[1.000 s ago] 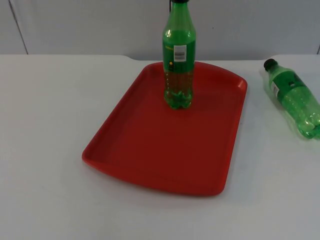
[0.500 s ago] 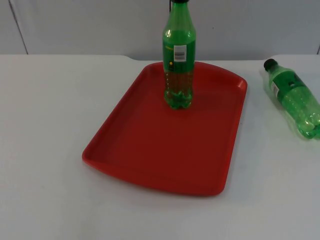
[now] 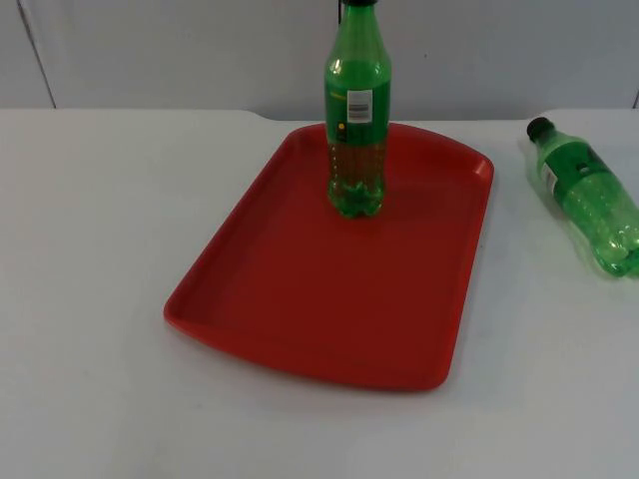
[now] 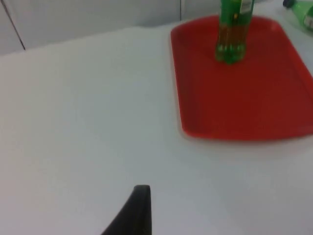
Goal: Place the bottle upright on the tray.
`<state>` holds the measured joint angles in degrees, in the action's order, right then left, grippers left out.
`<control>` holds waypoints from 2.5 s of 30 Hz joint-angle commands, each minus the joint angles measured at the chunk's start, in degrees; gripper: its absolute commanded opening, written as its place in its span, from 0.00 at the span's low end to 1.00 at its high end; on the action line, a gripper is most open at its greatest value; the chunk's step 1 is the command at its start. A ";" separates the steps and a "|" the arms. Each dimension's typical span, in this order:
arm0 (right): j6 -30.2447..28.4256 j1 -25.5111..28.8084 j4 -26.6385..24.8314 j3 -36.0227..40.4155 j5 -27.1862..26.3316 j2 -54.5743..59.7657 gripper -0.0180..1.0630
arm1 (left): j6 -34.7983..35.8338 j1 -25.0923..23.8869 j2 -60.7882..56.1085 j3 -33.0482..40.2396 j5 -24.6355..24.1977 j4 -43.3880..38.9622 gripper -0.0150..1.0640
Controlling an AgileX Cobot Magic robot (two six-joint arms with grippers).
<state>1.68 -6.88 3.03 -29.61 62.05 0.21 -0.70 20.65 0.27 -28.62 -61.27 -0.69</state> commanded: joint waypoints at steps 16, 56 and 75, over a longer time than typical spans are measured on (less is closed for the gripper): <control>0.04 0.40 -0.22 0.07 -0.33 -0.21 0.99 | 0.39 -0.07 -0.27 0.33 -0.38 0.29 0.97; 0.04 0.40 -0.42 0.07 -0.33 -0.21 0.99 | 0.39 -0.07 -0.27 0.31 -0.38 0.29 0.99; 0.24 0.40 -0.22 0.07 -0.47 -0.21 0.96 | 0.39 -0.07 -0.27 0.31 -0.38 0.18 0.99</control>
<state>1.82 -6.88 2.92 -29.61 62.05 0.21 -0.59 20.65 0.27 -28.48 -61.71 -0.69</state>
